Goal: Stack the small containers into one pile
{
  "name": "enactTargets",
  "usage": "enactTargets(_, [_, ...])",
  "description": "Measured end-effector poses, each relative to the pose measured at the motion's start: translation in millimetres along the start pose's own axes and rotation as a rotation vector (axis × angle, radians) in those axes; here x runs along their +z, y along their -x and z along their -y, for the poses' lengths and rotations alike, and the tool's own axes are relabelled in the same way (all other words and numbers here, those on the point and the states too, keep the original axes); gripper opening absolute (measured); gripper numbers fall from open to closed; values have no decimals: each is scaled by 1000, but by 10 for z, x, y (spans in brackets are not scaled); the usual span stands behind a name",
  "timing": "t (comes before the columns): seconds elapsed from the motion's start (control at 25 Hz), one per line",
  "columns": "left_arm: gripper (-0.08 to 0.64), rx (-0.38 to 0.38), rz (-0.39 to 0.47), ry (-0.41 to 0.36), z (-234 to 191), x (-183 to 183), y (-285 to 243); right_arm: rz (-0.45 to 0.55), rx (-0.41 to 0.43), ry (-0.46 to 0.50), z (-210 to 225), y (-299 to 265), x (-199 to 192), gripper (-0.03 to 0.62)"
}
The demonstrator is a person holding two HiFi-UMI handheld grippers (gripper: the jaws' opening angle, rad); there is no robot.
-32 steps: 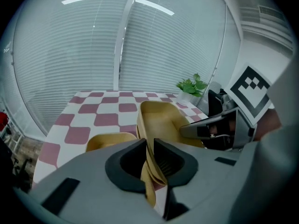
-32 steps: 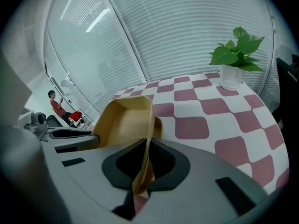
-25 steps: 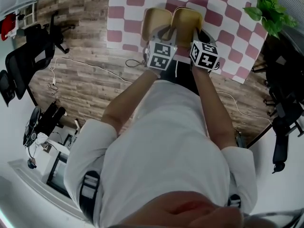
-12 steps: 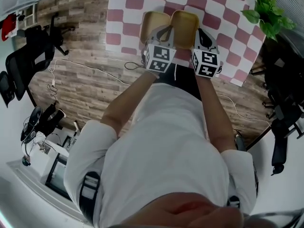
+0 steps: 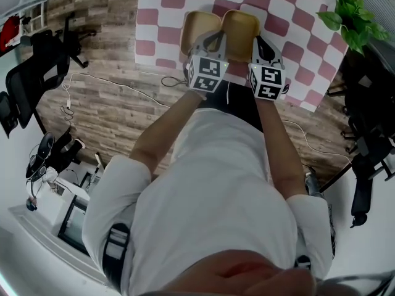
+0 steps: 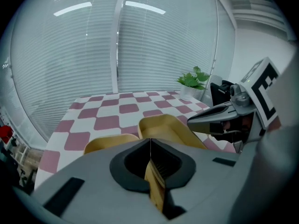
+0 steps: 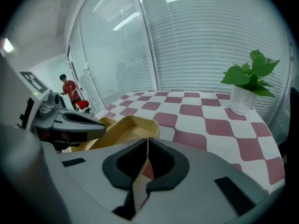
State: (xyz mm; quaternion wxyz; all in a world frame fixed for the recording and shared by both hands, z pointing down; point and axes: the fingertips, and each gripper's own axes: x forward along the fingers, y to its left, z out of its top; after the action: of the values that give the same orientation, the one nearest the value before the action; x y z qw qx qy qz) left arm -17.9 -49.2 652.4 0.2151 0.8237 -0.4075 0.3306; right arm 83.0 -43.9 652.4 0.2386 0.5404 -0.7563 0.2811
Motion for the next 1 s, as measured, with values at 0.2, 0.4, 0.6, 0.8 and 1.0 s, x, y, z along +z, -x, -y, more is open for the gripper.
enactTargets(0.2, [34, -5, 79, 23, 77, 334, 355, 86, 15, -10, 80, 365, 363, 34])
enactTargets(0.4, [34, -47, 191, 25, 318, 862, 812, 182, 42, 32, 118, 877, 842, 34])
enactTargets(0.6, [34, -68, 310, 39, 550, 1318, 1262, 298, 78, 57, 23, 1474, 1322, 34])
enactTargets(0.8, [34, -70, 362, 30, 745, 1508, 1468, 344, 104, 63, -29, 1772, 1498, 34])
enactTargets(1.0, [34, -35, 373, 38, 828, 1541, 1544, 351, 149, 73, -65, 1850, 1498, 34])
